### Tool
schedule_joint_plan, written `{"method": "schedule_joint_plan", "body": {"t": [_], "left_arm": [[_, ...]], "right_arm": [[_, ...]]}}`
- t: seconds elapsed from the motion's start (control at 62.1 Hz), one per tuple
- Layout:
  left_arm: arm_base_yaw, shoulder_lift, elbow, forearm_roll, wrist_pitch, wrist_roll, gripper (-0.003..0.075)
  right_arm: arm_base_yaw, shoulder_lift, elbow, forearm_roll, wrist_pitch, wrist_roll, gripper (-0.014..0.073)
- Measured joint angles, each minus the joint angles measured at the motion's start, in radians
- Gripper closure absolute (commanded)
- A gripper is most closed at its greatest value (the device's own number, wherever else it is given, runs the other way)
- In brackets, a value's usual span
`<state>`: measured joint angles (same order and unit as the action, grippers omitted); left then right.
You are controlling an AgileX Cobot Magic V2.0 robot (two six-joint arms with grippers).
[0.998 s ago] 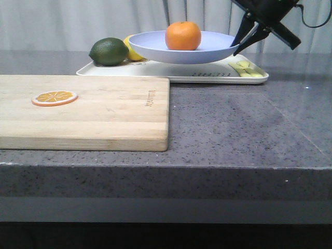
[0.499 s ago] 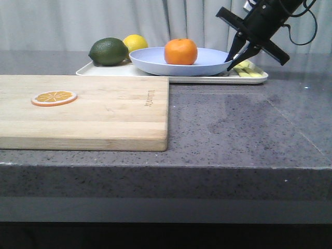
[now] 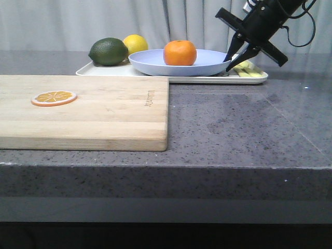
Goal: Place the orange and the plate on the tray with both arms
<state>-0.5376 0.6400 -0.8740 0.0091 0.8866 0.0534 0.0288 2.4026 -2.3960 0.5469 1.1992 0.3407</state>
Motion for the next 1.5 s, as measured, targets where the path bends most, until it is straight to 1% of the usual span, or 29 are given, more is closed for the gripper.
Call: {"method": "schedule_joint_plan", "body": {"t": [0.016, 0.064, 0.113, 0.161, 0.258, 0.435, 0.483, 0.66, 0.789, 0.934, 1.03, 1.111, 1.207, 1.368, 1.497], "left_arm": [[0.0, 0.0, 0.0, 0.0, 0.0, 0.0, 0.005], [0.0, 0.0, 0.0, 0.0, 0.0, 0.0, 0.005], [0.0, 0.0, 0.0, 0.0, 0.0, 0.0, 0.005], [0.0, 0.0, 0.0, 0.0, 0.0, 0.0, 0.005], [0.0, 0.0, 0.0, 0.0, 0.0, 0.0, 0.005], [0.0, 0.0, 0.0, 0.0, 0.0, 0.0, 0.005], [0.0, 0.0, 0.0, 0.0, 0.0, 0.0, 0.005], [0.0, 0.0, 0.0, 0.0, 0.0, 0.0, 0.005], [0.0, 0.0, 0.0, 0.0, 0.0, 0.0, 0.005], [0.0, 0.0, 0.0, 0.0, 0.0, 0.0, 0.005], [0.0, 0.0, 0.0, 0.0, 0.0, 0.0, 0.005], [0.0, 0.0, 0.0, 0.0, 0.0, 0.0, 0.005], [0.0, 0.0, 0.0, 0.0, 0.0, 0.0, 0.005], [0.0, 0.0, 0.0, 0.0, 0.0, 0.0, 0.005], [0.0, 0.0, 0.0, 0.0, 0.0, 0.0, 0.005]], "right_arm": [[0.0, 0.0, 0.0, 0.002, 0.0, 0.0, 0.0252], [0.0, 0.0, 0.0, 0.002, -0.002, 0.0, 0.0179], [0.0, 0.0, 0.0, 0.007, -0.006, 0.0, 0.0135], [0.0, 0.0, -0.002, 0.007, -0.011, 0.0, 0.0111], [0.0, -0.006, -0.002, 0.011, -0.015, -0.002, 0.0111], [0.0, -0.05, -0.002, -0.047, -0.015, -0.024, 0.0111], [0.0, -0.071, -0.002, -0.065, -0.012, -0.051, 0.0113], [0.002, -0.197, -0.002, -0.128, 0.027, -0.214, 0.0127], [0.02, -0.301, -0.002, -0.228, 0.05, -0.307, 0.0127], [0.074, -0.415, 0.023, -0.382, 0.059, -0.341, 0.0127], [0.113, -0.496, 0.09, -0.433, 0.062, -0.341, 0.0127], [0.133, -0.574, 0.205, -0.444, 0.048, -0.341, 0.0127], [0.138, -0.672, 0.346, -0.449, -0.022, -0.341, 0.0127], [0.138, -0.87, 0.675, -0.468, -0.185, -0.346, 0.0127], [0.131, -1.031, 0.909, -0.491, -0.308, -0.346, 0.0127]]}}
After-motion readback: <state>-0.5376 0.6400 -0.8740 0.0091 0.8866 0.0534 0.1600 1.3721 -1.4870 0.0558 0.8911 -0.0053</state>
